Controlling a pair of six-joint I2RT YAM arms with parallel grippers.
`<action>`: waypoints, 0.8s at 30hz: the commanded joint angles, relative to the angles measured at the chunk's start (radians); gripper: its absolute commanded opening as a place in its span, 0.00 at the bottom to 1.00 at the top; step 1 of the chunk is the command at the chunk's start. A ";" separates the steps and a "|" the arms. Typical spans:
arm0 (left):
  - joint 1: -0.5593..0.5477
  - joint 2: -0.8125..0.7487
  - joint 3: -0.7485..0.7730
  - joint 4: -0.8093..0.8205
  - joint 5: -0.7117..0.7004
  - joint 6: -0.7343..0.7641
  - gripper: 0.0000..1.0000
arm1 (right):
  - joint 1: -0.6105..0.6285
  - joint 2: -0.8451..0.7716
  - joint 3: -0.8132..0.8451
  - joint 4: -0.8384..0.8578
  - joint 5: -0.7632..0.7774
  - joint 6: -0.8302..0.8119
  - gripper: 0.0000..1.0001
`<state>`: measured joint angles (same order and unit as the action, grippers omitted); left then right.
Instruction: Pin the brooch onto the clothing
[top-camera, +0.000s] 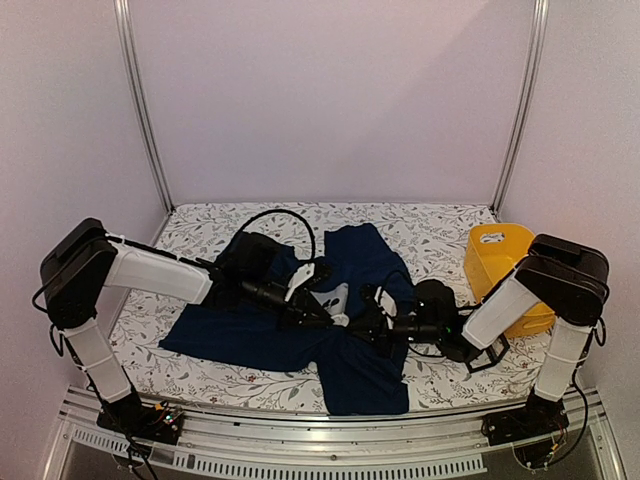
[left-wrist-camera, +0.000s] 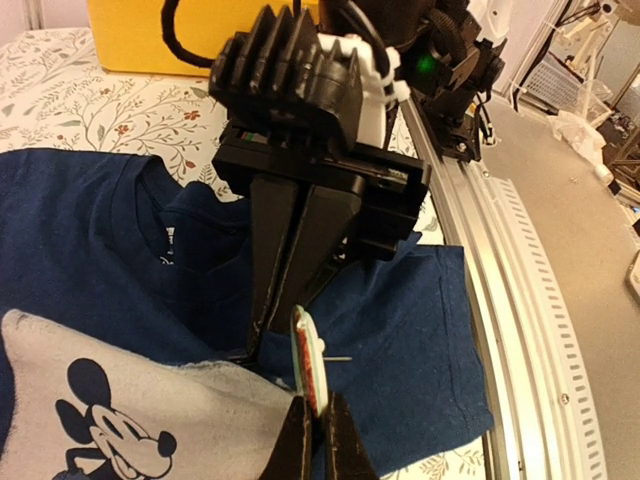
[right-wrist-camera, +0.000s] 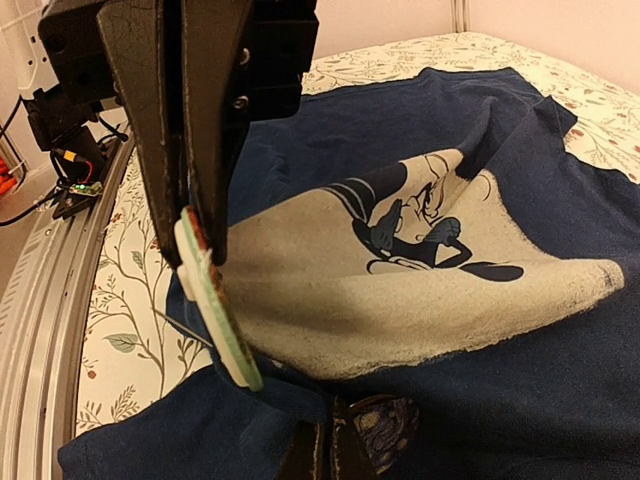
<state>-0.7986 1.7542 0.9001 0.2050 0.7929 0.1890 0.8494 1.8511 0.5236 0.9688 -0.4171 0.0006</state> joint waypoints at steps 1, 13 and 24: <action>-0.027 -0.064 -0.016 0.046 0.098 -0.011 0.00 | -0.033 0.041 0.008 -0.080 0.042 0.025 0.00; -0.028 -0.056 -0.026 0.045 -0.018 -0.025 0.00 | -0.033 -0.173 -0.004 -0.202 -0.098 -0.090 0.57; -0.028 -0.064 -0.025 0.044 -0.037 -0.015 0.00 | -0.007 -0.089 0.046 -0.037 -0.151 -0.089 0.61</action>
<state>-0.8097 1.7260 0.8825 0.2241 0.7559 0.1699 0.8375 1.7081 0.5320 0.8749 -0.5266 -0.0765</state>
